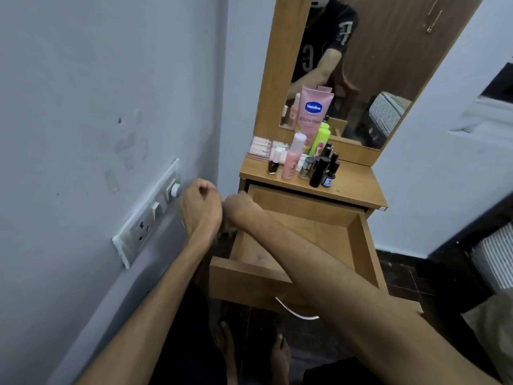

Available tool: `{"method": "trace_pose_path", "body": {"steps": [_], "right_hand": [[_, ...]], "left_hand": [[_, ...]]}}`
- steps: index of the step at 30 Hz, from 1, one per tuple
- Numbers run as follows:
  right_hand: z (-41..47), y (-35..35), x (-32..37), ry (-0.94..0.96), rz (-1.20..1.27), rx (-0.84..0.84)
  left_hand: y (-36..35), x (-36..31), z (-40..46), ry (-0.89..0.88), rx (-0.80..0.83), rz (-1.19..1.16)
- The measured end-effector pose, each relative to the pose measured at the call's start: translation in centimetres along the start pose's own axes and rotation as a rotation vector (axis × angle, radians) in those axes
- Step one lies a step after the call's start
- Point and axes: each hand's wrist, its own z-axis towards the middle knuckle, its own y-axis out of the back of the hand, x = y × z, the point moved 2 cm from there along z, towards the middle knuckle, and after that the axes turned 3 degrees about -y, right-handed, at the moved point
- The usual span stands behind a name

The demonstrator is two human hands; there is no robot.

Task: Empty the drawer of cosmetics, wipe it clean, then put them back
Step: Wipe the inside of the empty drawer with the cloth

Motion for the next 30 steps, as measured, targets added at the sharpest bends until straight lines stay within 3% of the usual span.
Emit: {"method": "trace_pose_path", "body": {"steps": [6,9,14,19,23,26,30], "right_hand": [[-2.5,-0.2,1.6,0.149,0.359,0.219],[-4.8,-0.7,1.9,0.225,0.575,0.236],[-9.0,0.6,-0.7,0.17,0.729,-0.033],[-14.2,0.4,-1.4,0.159,0.89,-0.36],[-17.1,-2.5,-1.1,0.281,0.766,-0.354],[-18.7,-4.5,-3.0,0.17,0.755,-0.371],[-21.0,-6.6,-6.6,0.007,0.783,-0.357]], "left_hand": [[1.1,0.3,-0.4,0.002,0.055,-0.011],[1.2,0.2,-0.8,0.017,0.096,0.013],[1.5,-0.5,-1.4,0.023,0.166,-0.006],[1.9,-2.1,-0.8,0.029,0.137,-0.092],[1.4,-3.2,-1.3,-0.004,0.184,-0.106],[0.3,-4.0,-3.3,-0.042,0.287,-0.006],[-2.4,-5.1,-6.9,-0.165,0.54,0.127]]}}
